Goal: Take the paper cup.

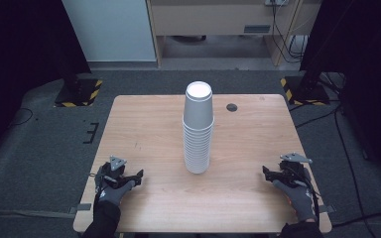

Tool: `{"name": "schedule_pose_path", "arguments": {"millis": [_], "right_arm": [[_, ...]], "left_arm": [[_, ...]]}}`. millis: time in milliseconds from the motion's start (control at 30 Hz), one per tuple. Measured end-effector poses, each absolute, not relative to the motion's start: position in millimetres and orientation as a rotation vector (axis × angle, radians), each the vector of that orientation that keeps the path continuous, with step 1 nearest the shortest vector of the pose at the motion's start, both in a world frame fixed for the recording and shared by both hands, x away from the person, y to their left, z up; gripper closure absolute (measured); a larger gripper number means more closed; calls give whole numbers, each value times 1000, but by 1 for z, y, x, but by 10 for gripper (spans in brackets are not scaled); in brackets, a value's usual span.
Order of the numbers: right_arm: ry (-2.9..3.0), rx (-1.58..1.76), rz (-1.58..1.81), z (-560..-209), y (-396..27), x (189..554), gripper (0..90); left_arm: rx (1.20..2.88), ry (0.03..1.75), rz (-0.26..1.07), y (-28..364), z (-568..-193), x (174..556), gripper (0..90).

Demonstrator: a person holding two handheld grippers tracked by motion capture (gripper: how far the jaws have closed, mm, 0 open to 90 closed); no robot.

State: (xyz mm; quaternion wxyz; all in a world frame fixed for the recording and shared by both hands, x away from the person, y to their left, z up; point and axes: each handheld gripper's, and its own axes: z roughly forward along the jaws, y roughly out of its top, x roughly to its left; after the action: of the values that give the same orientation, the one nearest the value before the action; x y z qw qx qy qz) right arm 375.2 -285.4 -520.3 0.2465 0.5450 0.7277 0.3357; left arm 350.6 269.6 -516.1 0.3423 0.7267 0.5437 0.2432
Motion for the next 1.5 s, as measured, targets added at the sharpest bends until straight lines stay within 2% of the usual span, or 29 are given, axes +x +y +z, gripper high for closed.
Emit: {"name": "schedule_pose_path", "arguments": {"millis": [500, 1133, 1500], "right_arm": [[1927, 1433, 1025, -503, -282, 365, 118], [1881, 1374, 1124, -480, -271, 358, 113], [1842, 1277, 1237, -447, -257, 350, 112]], "left_arm": [[1798, 1380, 645, 277, -501, 341, 110], [1768, 1343, 656, 274, -491, 335, 118], [1754, 1306, 650, 270, -482, 332, 131]]}}
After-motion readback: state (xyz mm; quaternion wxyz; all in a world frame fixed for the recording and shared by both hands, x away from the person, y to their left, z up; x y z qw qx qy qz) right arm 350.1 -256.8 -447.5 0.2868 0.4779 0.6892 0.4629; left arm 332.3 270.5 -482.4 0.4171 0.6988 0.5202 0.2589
